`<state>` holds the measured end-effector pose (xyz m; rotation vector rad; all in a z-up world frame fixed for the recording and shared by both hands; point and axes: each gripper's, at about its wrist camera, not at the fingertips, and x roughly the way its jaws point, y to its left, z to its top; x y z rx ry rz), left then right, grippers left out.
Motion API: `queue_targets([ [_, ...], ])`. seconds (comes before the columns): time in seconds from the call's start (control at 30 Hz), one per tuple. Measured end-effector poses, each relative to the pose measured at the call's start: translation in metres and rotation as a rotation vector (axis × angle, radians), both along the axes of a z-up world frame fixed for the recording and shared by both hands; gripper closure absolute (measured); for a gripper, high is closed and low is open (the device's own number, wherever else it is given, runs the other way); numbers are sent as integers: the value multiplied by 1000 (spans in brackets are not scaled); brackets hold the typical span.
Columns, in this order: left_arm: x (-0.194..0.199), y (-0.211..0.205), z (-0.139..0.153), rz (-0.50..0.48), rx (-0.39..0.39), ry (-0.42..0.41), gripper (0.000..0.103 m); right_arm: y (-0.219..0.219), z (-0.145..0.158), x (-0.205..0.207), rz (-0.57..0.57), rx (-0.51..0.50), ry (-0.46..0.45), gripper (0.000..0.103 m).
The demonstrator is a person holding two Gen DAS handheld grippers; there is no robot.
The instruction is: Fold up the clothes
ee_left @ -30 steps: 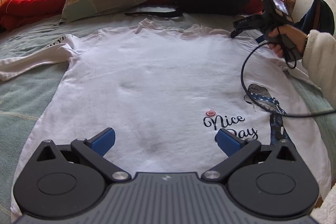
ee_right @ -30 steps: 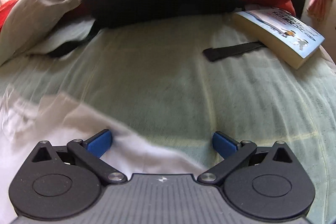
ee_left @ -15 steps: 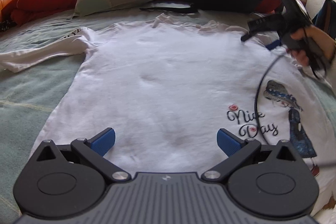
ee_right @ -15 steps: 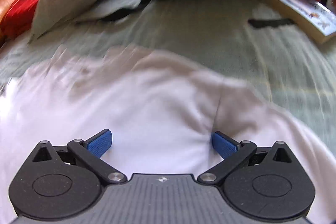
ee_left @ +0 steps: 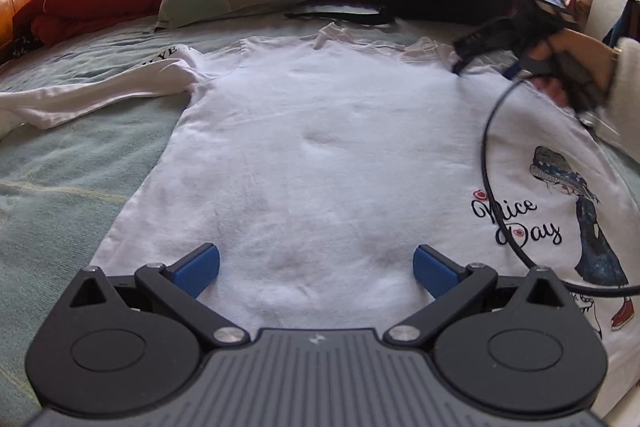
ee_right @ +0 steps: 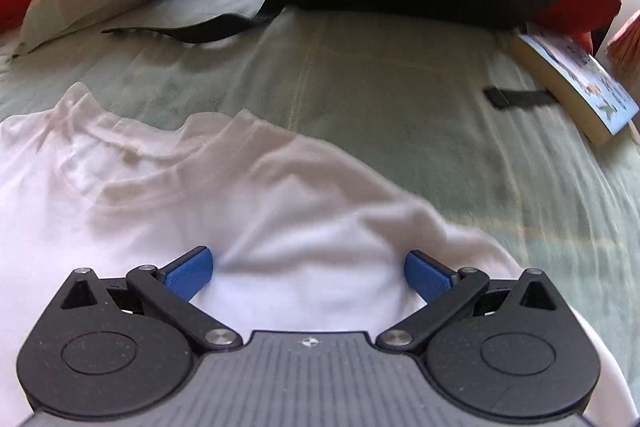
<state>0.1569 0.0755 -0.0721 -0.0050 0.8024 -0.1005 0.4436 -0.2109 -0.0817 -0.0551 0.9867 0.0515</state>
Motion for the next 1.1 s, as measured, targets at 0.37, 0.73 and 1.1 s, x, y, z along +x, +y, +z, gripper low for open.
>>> queue_targets([
  [0.37,-8,-8,6,-5,7,2,1,-44,54,-46,110,191,-58,0],
  [0.73,-12,-44,10,-98,39,24,1,-93,18,-169,113,301,-77,0],
  [1.1,-18,-89,26,-159,84,-1,1,-264,55,-197,-122,506,-220,0],
])
